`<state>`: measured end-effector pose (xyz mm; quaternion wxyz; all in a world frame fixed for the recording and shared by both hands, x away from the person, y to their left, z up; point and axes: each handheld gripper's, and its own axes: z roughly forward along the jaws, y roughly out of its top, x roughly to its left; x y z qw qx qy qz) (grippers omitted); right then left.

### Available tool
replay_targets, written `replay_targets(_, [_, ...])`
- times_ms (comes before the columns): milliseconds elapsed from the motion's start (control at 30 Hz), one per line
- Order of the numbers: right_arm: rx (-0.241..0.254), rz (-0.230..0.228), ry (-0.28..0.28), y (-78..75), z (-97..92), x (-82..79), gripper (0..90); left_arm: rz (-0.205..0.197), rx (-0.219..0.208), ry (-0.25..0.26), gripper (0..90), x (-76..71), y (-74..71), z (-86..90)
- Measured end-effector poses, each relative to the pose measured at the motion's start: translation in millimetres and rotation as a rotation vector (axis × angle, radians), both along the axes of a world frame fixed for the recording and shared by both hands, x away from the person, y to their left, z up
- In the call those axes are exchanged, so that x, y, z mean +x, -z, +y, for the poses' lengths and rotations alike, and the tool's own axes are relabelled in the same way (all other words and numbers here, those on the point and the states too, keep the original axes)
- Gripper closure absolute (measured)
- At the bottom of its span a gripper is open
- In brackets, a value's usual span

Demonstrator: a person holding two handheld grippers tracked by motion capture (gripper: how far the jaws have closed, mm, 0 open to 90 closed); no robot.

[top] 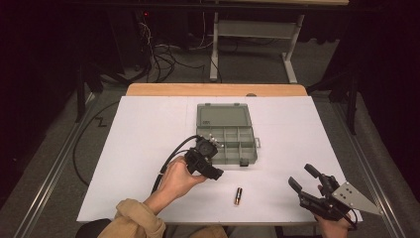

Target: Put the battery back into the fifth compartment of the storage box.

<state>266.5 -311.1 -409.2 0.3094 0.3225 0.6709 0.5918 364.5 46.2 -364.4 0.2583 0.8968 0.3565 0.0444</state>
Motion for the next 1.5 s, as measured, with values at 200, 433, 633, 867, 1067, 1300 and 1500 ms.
replay_targets(200, [0.000, -0.002, -0.006, -0.2, 0.1, 0.0, 31.4, 0.009, 0.003, 0.015, 39.0, -1.7, 2.6, -5.7])
replay_targets(433, [-0.004, -0.002, -0.011, -0.1, 0.8, -0.2, 31.2, 0.019, 0.005, 0.044, 38.8, -5.7, 6.0, -14.7])
replay_targets(633, [-0.008, -0.005, -0.010, -0.2, 1.2, -0.4, 31.2, 0.021, 0.005, 0.062, 37.9, -8.5, 9.1, -22.7])
replay_targets(867, [-0.014, -0.010, -0.008, -0.2, 1.0, -0.3, 31.3, 0.031, 0.007, 0.076, 38.2, -9.8, 10.6, -30.1])
replay_targets(1067, [-0.012, -0.011, -0.007, -0.3, 0.8, -0.2, 31.3, 0.041, 0.008, 0.090, 38.8, -10.6, 13.1, -37.4])
replay_targets(1300, [-0.014, -0.008, -0.008, -0.3, 1.1, -0.6, 31.4, 0.052, 0.014, 0.107, 39.9, -12.5, 15.8, -45.6])
replay_targets(1500, [-0.010, -0.004, -0.009, -0.2, 1.3, -0.5, 31.4, 0.065, 0.024, 0.112, 39.9, -12.9, 18.2, -50.3])
